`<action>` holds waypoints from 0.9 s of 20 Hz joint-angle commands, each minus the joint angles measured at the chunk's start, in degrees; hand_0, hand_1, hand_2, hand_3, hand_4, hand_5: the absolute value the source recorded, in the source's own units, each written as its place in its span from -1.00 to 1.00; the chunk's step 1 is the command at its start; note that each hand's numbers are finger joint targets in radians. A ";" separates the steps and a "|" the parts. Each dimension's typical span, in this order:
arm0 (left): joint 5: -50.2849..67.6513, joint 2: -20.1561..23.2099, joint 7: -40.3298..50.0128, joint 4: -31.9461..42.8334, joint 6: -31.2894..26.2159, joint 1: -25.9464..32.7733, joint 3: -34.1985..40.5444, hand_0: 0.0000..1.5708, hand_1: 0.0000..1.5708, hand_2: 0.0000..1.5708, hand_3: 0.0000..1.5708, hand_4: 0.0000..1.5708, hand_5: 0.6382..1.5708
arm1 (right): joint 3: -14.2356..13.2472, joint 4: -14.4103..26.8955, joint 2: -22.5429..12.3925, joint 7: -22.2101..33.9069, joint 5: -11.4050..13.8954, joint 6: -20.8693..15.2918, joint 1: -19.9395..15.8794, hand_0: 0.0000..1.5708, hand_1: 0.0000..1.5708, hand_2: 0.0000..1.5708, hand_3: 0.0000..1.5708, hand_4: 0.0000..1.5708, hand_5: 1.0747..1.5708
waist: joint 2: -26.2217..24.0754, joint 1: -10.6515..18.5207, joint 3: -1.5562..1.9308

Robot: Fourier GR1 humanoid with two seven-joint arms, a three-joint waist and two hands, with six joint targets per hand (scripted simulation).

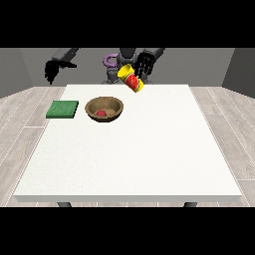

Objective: Pick the cup and pour the ball into the bowl, then pick the bowl and place it on the pad

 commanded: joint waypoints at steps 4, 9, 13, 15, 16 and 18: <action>33.00 -1.46 -9.84 -12.51 8.29 11.50 9.50 -1.00 -1.00 -1.00 -1.00 -1.00 0.95 | 2.14 -2.51 4.22 -0.22 0.82 -3.70 -4.98 -1.00 -1.00 -1.00 -1.00 -0.61 0.99 | 8.95 -0.42 -0.43; 51.59 -1.49 -24.39 -21.49 1.68 18.10 6.66 -1.00 -1.00 -1.00 -1.00 -1.00 0.99 | 2.48 -2.96 9.30 0.09 3.43 -14.19 -8.39 -1.00 -1.00 -1.00 -1.00 -0.74 1.00 | 11.66 5.11 0.30; 56.22 -1.49 -32.31 -22.07 -5.62 20.06 8.60 -1.00 -1.00 -1.00 -1.00 -1.00 0.99 | 2.68 -2.43 12.48 -0.34 3.67 -18.65 -10.87 -1.00 -1.00 -1.00 -1.00 -0.61 1.00 | 13.82 7.74 0.76; 56.95 -0.18 -33.89 -21.77 -8.93 21.32 9.89 -1.00 -1.00 -1.00 -1.00 -1.00 0.98 | 2.51 -0.17 12.63 -0.12 3.65 -19.75 -11.56 -1.00 -1.00 -1.00 -1.00 -0.60 0.99 | 13.04 7.61 0.84; 57.20 -0.27 -36.40 -22.56 -9.44 22.26 9.57 -1.00 -1.00 -1.00 -1.00 -1.00 0.98 | 1.83 1.57 12.21 -4.16 3.67 -18.87 -11.75 -1.00 -1.00 -1.00 -1.00 -0.59 0.99 | 15.67 8.51 0.86; 57.83 0.24 -36.82 -22.47 -10.92 24.49 10.05 -1.00 -1.00 -1.00 -1.00 -1.00 0.98 | 1.89 4.08 12.79 -4.85 4.25 -21.09 -12.29 -1.00 -1.00 -1.00 -1.00 -0.60 0.99 | 13.87 7.83 0.87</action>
